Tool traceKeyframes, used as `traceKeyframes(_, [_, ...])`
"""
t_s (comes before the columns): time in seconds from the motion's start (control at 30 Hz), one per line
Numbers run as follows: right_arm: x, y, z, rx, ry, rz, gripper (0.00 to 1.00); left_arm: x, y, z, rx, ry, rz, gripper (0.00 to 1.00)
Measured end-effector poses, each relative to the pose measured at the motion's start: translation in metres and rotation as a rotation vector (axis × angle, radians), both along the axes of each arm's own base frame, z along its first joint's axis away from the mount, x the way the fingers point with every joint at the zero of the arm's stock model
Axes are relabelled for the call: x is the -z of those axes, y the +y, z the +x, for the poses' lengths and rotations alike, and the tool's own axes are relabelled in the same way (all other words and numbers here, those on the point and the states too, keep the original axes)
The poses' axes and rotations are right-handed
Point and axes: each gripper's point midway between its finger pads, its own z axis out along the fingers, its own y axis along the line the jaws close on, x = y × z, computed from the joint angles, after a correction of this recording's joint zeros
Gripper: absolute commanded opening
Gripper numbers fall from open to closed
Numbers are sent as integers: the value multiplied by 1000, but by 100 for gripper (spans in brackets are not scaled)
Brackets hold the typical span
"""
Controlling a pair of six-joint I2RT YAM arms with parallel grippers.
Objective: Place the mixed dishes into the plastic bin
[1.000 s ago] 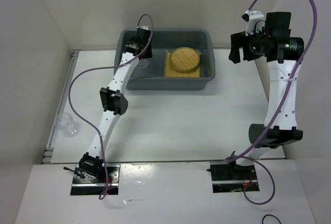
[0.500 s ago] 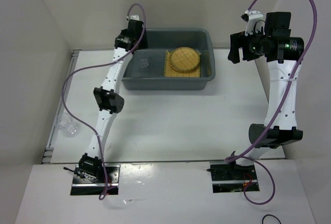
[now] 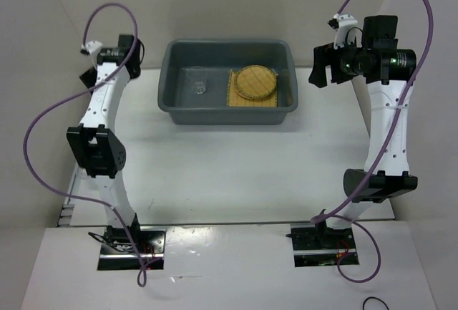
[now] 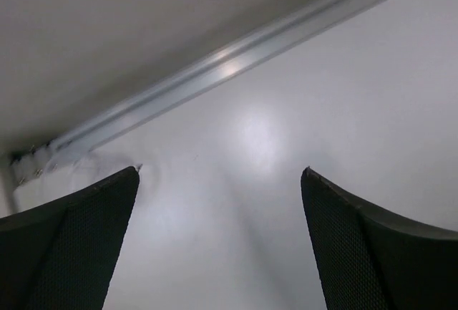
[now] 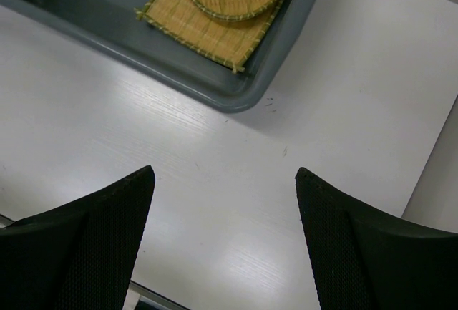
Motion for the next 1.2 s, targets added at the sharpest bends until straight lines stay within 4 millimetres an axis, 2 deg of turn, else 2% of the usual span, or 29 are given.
traceKeyframes(0.07, [3, 5, 2, -15, 7, -1, 84, 40, 0, -32, -46, 74, -15, 100])
traceKeyframes(0.17, [6, 14, 7, -40, 16, -2, 84, 87, 11, -87, -113, 167, -91, 100])
traceKeyframes(0.27, [10, 26, 13, -73, 25, -3, 84, 108, 43, -132, -280, 154, -171, 100])
traceKeyframes(0.33, [13, 35, 15, -95, 32, -4, 84, 116, 58, -150, -366, 148, -187, 100])
traceKeyframes(0.47, [16, 46, 18, -125, 40, -5, 84, 146, 50, -163, -416, 174, -235, 100])
traceKeyframes(0.63, [17, 47, 20, -127, 39, -8, 84, 186, 45, -185, -453, 225, -330, 100])
traceKeyframes(0.87, [19, 45, 20, -118, 47, -16, 84, 207, 52, -184, -489, 220, -378, 100])
traceKeyframes(0.93, [21, 44, 19, -112, 52, -21, 84, 215, 52, -182, -486, 233, -389, 94])
traceKeyframes(1.0, [23, 43, 18, -107, 59, -26, 84, 221, 52, -181, -482, 248, -401, 79])
traceKeyframes(1.03, [24, 42, 18, -106, 60, -27, 84, 223, 52, -180, -480, 251, -406, 66])
traceKeyframes(1.07, [23, 42, 18, -105, 59, -28, 84, 224, 52, -180, -478, 251, -412, 38])
traceKeyframes(1.17, [23, 41, 16, -100, 60, -33, 84, 222, 52, -174, -460, 244, -432, 0])
traceKeyframes(1.2, [23, 40, 16, -97, 58, -35, 84, 221, 52, -170, -453, 230, -437, 0])
